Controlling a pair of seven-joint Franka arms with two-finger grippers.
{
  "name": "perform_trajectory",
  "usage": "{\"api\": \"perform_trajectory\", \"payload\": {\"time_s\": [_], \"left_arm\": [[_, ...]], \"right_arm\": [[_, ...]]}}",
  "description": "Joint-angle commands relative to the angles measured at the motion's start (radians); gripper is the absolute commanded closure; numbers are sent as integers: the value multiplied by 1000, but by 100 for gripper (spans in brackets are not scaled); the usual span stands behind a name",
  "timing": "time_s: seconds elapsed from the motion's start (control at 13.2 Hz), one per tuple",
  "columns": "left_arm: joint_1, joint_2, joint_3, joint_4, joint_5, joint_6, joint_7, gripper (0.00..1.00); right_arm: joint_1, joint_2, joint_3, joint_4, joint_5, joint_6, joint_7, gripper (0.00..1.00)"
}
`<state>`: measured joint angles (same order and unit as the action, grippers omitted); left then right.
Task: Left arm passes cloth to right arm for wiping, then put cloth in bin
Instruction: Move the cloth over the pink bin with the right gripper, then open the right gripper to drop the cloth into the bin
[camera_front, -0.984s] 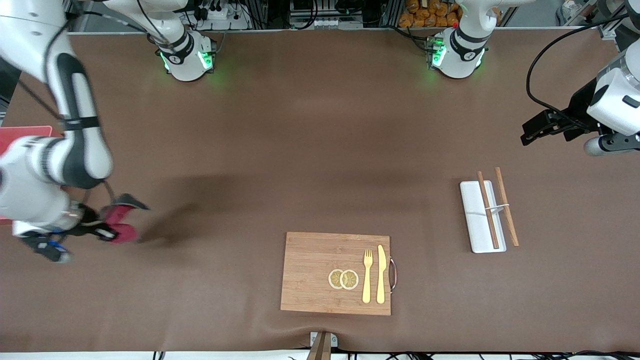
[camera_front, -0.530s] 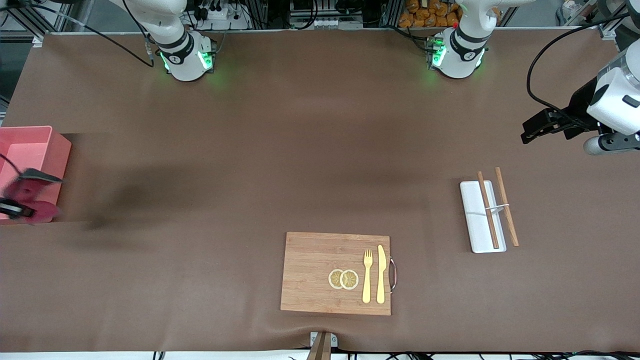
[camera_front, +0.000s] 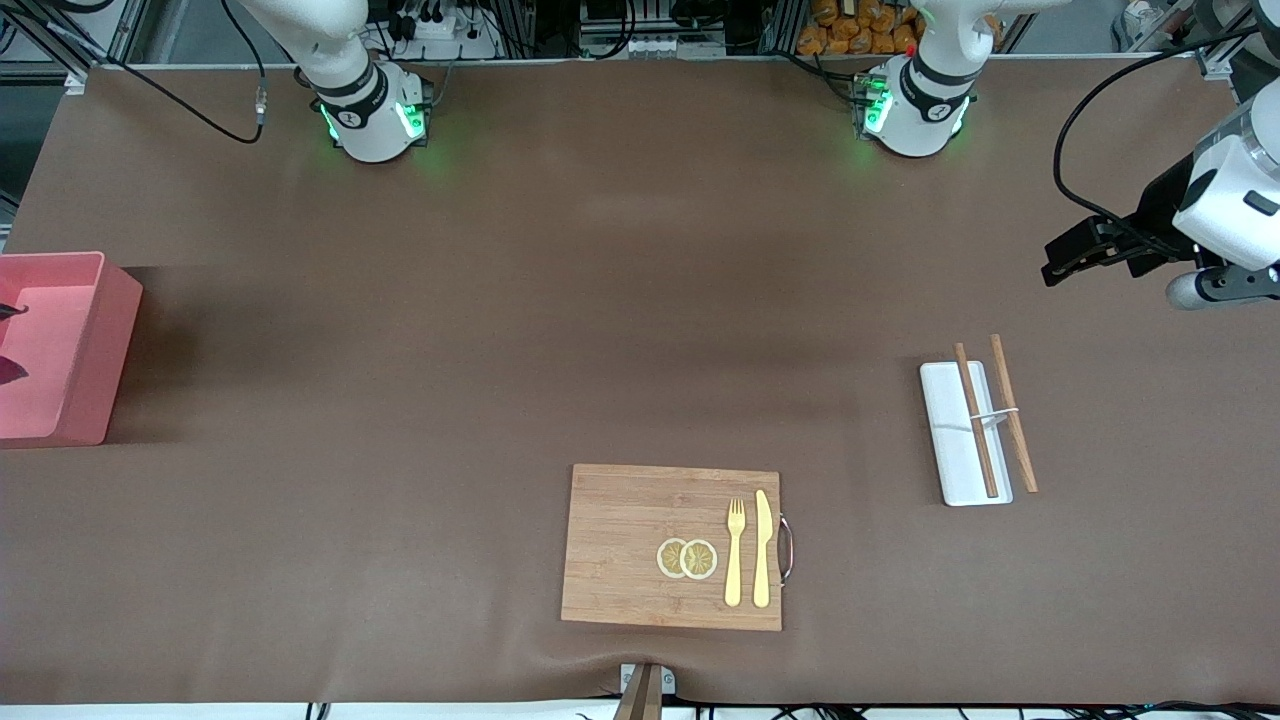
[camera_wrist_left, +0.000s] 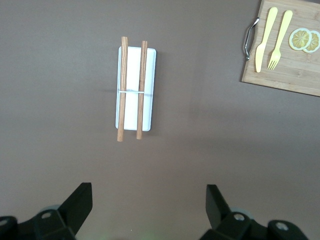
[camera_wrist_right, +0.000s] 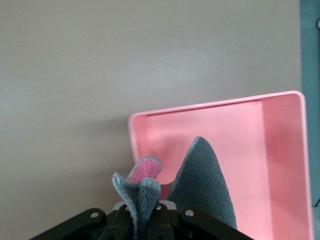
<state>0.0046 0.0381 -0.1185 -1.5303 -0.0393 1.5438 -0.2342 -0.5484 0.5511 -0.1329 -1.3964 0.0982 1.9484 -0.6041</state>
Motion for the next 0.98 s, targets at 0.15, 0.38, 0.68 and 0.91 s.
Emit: {"api": "perform_trajectory", "payload": {"time_s": [0.15,0.38,0.68,0.91], "left_arm": [[6,-24,0,-24,9,-11,10,0],[5,-24,0,-22,9,-11,10,0],[6,-24,-1,-24,10,-11,15,0],[6,-41,3,-24,27,-4,16,0]], "right_arm": [[-88,136,22,22,6,206,-124,100],[-93,182,25,19,14,244,-125,77],[-90,193,25,19,74,238,-121,0],[-58,155,29,23,72,221,-111,0]]}}
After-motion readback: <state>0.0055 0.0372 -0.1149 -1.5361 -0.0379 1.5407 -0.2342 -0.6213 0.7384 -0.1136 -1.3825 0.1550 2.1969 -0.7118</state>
